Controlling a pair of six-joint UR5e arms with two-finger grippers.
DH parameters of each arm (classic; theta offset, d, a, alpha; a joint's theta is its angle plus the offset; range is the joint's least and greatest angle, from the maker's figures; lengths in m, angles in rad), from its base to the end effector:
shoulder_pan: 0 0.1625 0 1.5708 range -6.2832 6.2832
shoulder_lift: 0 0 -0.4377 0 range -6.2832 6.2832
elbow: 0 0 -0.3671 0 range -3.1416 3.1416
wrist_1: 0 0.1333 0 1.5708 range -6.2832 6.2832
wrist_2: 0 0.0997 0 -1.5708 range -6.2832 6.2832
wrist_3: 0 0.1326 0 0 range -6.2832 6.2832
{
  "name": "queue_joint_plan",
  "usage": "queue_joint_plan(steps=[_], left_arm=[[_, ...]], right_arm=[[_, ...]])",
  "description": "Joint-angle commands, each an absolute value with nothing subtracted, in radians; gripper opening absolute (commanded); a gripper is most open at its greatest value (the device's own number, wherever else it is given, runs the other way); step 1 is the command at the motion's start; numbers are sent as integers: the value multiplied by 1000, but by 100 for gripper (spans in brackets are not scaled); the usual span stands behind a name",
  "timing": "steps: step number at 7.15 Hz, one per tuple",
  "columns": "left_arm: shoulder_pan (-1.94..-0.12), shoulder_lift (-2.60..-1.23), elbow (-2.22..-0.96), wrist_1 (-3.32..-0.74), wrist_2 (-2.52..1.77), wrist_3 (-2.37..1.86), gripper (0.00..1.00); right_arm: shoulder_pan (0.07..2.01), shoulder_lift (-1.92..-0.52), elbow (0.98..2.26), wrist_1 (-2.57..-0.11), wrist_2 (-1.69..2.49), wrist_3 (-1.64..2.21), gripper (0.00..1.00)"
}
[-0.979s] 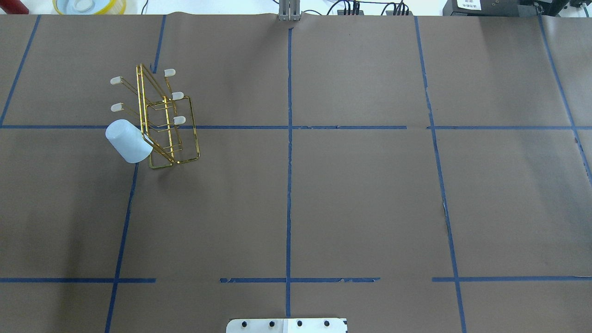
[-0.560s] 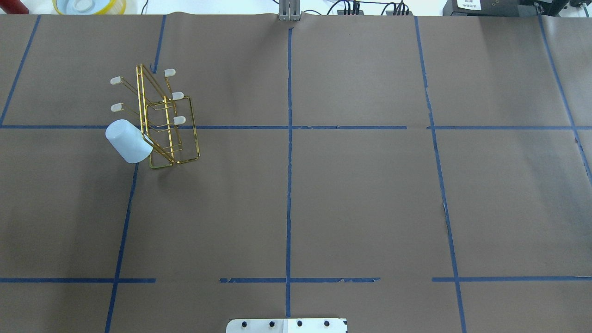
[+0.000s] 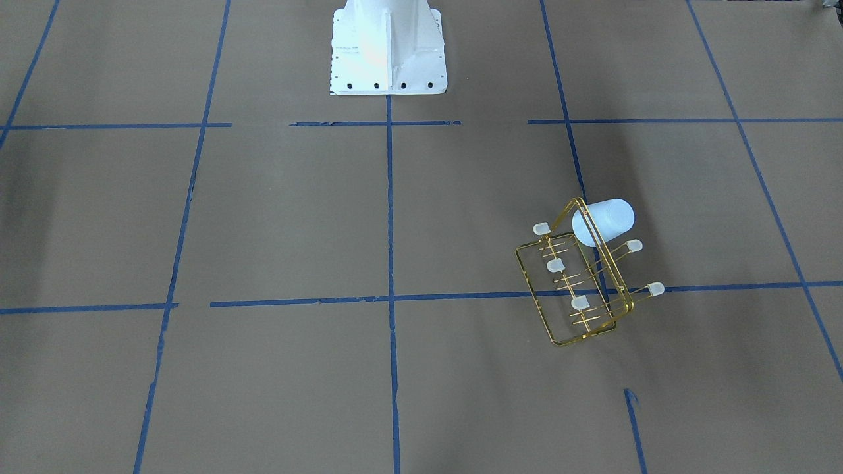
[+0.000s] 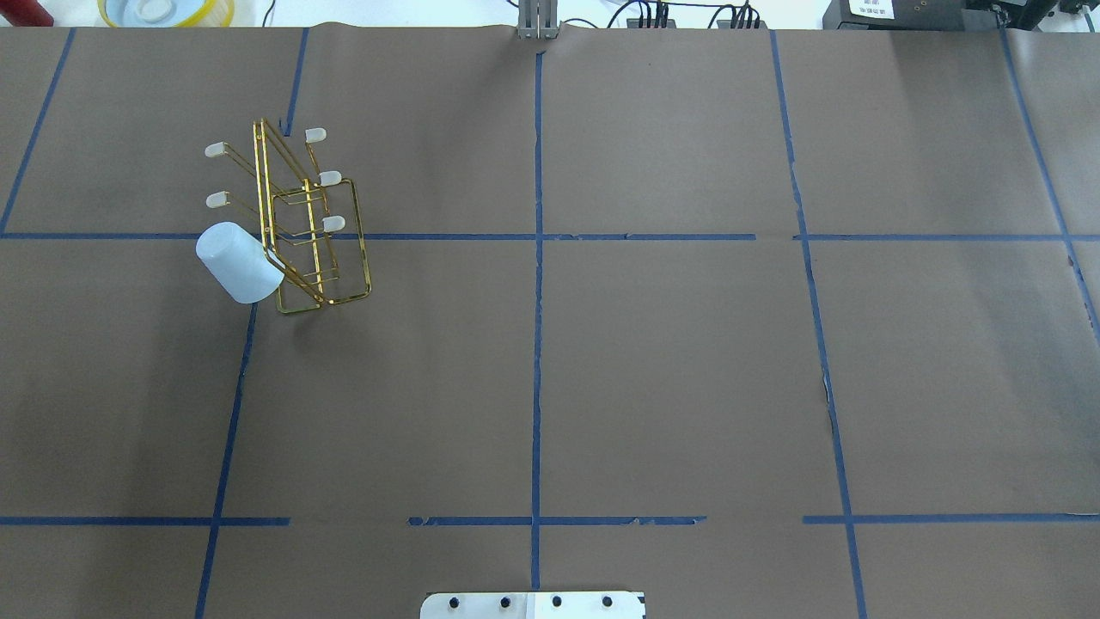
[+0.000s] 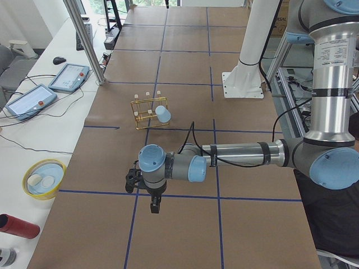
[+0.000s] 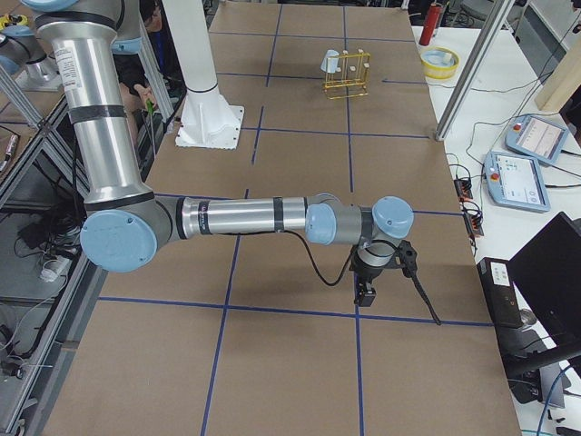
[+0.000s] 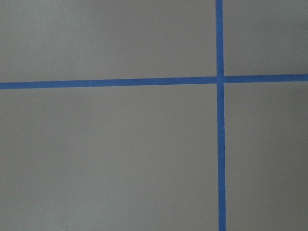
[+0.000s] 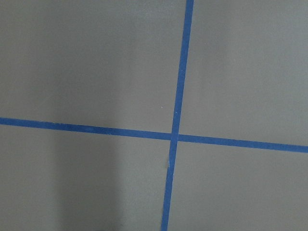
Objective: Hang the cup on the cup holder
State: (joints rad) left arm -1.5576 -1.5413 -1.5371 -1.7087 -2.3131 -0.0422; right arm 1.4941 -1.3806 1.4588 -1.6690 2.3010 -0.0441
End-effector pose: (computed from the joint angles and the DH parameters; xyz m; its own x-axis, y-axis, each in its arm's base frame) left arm -0.0376 -0.4607 0.7132 0.7361 0.0181 -0.6766 0.0179 0.9988 0.0461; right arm 0.0029 -0.5483 0.6644 0.7398 -0.0877 0.6671 0.1093 0.9940 0.0094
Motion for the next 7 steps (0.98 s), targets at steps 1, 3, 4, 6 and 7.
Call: queue_joint_plan(steps=[1,3,4,6,7], left_arm=[[-1565,-1572,-1532,-1704,-2321,-46,100],[-1565,-1572,-1534,-1715,-2322,-45,100],[-1565,-1571,-1535,-1715,-2324,-44,100],[-1565,-1571,-1536,-1715,-2322,-46,100],[-1565,-1571,-1537,-1715,-2322,-46,100]], right_arm=[[1494,-1381,1459,-1669,2301,-44,100],[1494,-1381,1459,-1669,2301,-44,100],[1494,-1381,1459,-1669,2301,-43,100],[1494,-1381,1459,-1669,2301,-43,100],[1494,-1381,1459,-1669,2301,-44,100]])
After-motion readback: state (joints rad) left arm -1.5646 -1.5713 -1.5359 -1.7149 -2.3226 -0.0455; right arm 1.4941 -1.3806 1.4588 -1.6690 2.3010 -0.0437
